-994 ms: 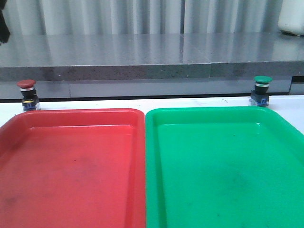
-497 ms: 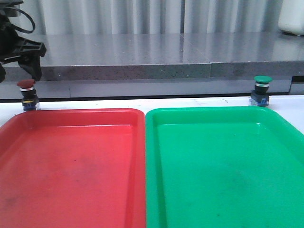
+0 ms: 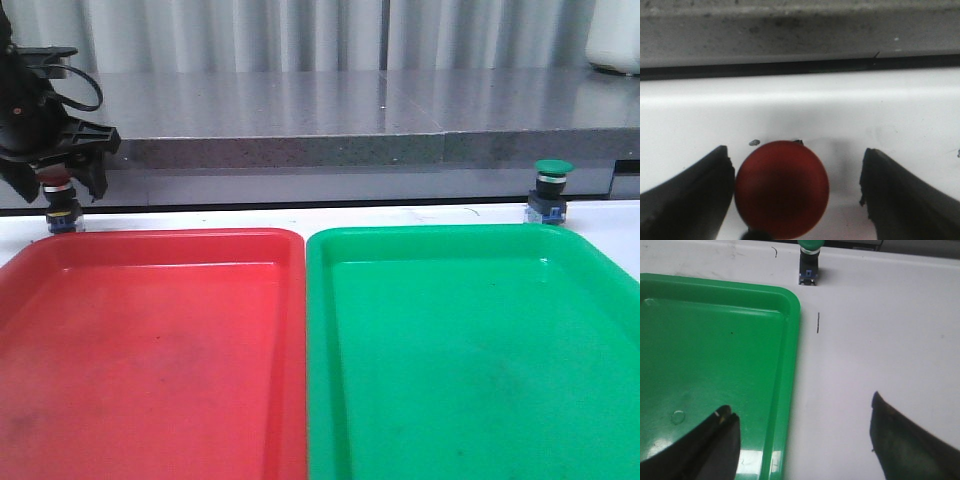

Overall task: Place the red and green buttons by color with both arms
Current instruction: 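Lower the left gripper onto the red-capped button and close it, then lift the red-capped button with the left gripper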

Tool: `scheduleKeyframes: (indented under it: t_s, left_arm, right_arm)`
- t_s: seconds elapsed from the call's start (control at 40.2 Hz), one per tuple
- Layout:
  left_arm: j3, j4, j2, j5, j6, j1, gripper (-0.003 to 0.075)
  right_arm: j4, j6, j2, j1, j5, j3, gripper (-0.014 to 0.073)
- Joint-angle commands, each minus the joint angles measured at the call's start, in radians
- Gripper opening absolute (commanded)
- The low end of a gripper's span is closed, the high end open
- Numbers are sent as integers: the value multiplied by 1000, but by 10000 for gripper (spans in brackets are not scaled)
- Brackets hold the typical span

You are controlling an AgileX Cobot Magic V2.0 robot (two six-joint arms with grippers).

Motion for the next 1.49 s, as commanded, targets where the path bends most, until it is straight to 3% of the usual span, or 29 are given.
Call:
scheduleKeyframes:
  t_s: [0.0, 0.273, 0.547, 0.845, 1.118, 1.466]
  left_arm:
    - [-33, -18, -56, -43, 1, -5, 395]
    - [-33, -18, -58, -40, 1, -5, 247]
    - [-33, -18, -142, -4, 1, -5, 185]
    - [-19, -54, -351, 135, 1, -8, 166]
    - [208, -137, -609, 91, 20, -53, 166]
    - [567, -141, -835, -46, 22, -253, 166]
  right_arm:
    - [-6, -8, 6, -7, -66, -25, 559]
    - [-6, -8, 6, -7, -66, -25, 559]
    - [-6, -8, 6, -7, -66, -25, 559]
    - [-6, -8, 6, -7, -66, -25, 559]
    - [-6, -8, 6, -7, -66, -25, 559]
    - [-6, -8, 6, -7, -65, -25, 559]
